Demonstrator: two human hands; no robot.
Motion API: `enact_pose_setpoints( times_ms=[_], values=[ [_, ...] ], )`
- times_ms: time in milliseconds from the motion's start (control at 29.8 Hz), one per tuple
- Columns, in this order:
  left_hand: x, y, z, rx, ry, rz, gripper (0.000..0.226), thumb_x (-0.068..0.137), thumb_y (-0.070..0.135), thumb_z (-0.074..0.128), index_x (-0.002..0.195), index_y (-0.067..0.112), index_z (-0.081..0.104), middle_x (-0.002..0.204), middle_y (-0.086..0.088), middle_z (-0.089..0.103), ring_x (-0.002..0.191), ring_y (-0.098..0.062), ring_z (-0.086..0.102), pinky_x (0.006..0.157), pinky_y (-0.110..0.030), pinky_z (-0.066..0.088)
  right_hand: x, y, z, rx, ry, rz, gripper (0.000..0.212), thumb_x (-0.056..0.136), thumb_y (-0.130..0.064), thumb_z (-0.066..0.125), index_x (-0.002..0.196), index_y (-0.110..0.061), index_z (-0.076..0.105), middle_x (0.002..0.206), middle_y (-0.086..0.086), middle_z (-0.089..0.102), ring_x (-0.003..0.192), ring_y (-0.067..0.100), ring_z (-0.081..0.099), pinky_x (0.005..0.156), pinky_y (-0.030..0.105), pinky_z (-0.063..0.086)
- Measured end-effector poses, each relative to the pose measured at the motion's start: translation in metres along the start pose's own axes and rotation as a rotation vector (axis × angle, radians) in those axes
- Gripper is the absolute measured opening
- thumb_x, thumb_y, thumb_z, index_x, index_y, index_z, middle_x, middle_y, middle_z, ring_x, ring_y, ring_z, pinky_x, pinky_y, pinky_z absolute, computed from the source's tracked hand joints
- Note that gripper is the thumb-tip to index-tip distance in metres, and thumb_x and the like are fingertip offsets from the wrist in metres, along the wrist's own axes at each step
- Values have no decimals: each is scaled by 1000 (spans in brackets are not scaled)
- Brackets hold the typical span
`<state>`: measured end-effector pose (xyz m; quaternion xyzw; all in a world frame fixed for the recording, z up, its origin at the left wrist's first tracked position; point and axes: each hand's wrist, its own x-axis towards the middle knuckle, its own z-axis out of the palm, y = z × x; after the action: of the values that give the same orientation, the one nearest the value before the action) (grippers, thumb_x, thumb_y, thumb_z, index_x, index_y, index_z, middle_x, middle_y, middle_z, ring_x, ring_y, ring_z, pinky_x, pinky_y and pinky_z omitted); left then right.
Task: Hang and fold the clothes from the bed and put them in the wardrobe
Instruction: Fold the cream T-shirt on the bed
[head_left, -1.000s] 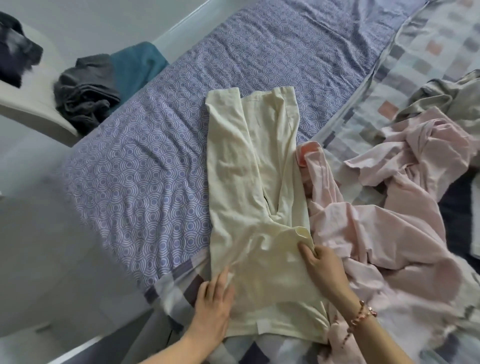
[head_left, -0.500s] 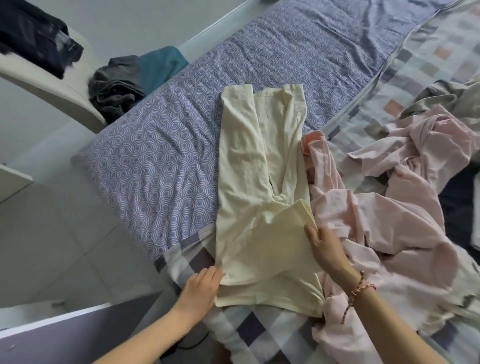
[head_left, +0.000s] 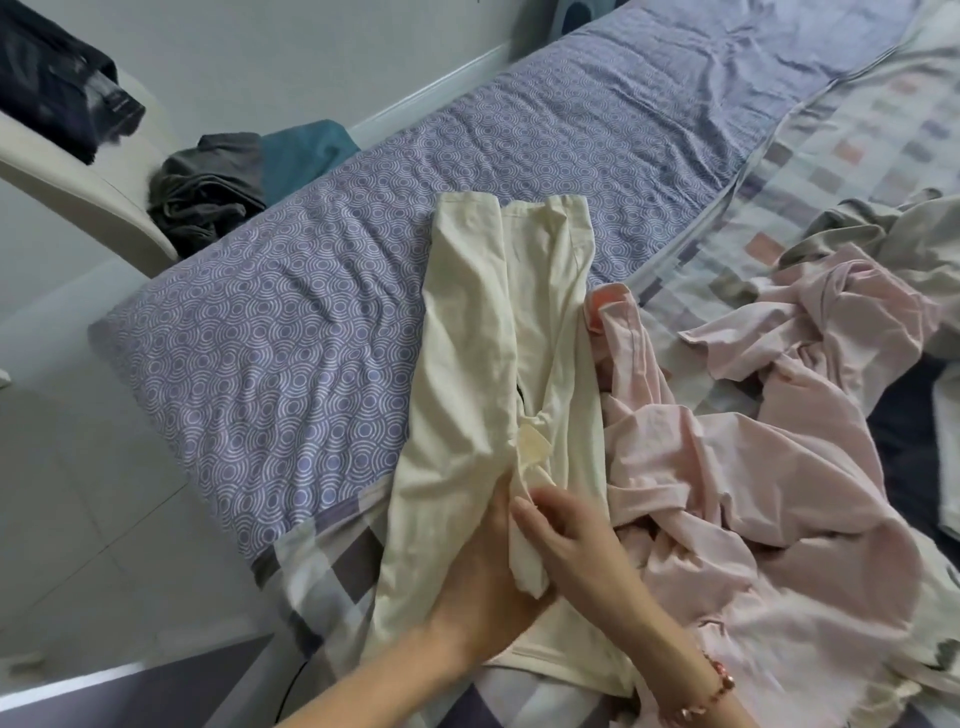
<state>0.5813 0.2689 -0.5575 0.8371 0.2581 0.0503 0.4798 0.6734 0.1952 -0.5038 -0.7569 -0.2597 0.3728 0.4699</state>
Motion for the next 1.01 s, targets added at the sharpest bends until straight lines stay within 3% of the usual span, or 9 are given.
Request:
enact_pose_setpoints(
  times_ms=[67, 134, 269, 369, 537, 638, 772, 907, 1007],
  values=[
    [10, 10, -1, -422, 259, -138, 35, 82, 29, 55, 116, 22, 55, 103, 14, 64, 103, -16, 60, 83, -15, 46, 7, -4, 1, 193, -63, 12, 21, 96, -23, 50, 86, -18, 68, 72, 0, 63, 68, 4, 57, 62, 19, 44],
    [12, 2, -23, -527, 510, -324, 6, 90, 12, 57, 96, 14, 59, 80, 13, 60, 86, -16, 58, 71, -4, 41, 19, 12, -4, 163, 143, 41, 15, 94, -13, 52, 96, -14, 67, 79, 1, 65, 70, 6, 58, 65, 21, 44],
    [-4, -24, -71, -795, 692, -495, 14, 84, 29, 62, 94, 19, 62, 97, 1, 67, 102, -22, 60, 98, -37, 44, 40, 49, 15, -494, 98, -43, 37, 88, -13, 57, 124, -16, 50, 117, 2, 55, 104, 14, 51, 90, 23, 38],
    [-13, -22, -89, -920, 685, -487, 15, 93, 17, 50, 94, 15, 65, 96, -2, 71, 94, -18, 63, 88, -33, 50, 53, 60, 47, -816, 17, 37, 69, 85, -42, 60, 140, -18, 26, 137, 3, 35, 129, 23, 34, 105, 35, 28],
    [-20, 1, -93, -958, 620, -424, 21, 94, 13, 45, 92, 16, 66, 85, 8, 73, 92, -12, 63, 87, -30, 45, 73, 71, 57, -937, 268, -154, 39, 47, -14, 88, 75, -13, 60, 69, 3, 60, 63, 23, 61, 54, 33, 48],
    [-21, 9, -91, -913, 625, -401, 20, 93, 11, 47, 88, 16, 66, 80, 10, 73, 90, -9, 62, 86, -26, 42, 76, 57, 38, -566, 386, -17, 12, 79, -7, 66, 76, -10, 55, 71, 2, 57, 64, 23, 54, 55, 26, 36],
    [-21, 26, -62, -633, 429, -347, 18, 93, 9, 51, 97, 22, 63, 96, 16, 65, 84, 17, 58, 75, 3, 36, 47, 39, -11, 200, 624, 25, 18, 90, -17, 52, 73, -11, 49, 66, -1, 49, 57, 13, 41, 48, 17, 34],
    [-5, 32, -2, -177, -263, -98, 57, 86, 28, 55, 135, 41, 30, 148, 17, 28, 137, 6, 20, 114, -17, 16, -2, 16, -54, 284, 710, -211, 20, 91, -14, 54, 72, -15, 47, 58, -18, 53, 55, -2, 43, 51, 11, 36],
    [10, 30, 16, -211, -446, -256, 47, 92, 10, 53, 138, 15, 43, 136, 3, 47, 120, 8, 45, 98, -8, 31, -25, 7, -65, 235, 532, -345, 24, 87, -48, 54, 77, -27, 52, 81, -25, 61, 81, -2, 54, 74, 15, 42]
  ],
)
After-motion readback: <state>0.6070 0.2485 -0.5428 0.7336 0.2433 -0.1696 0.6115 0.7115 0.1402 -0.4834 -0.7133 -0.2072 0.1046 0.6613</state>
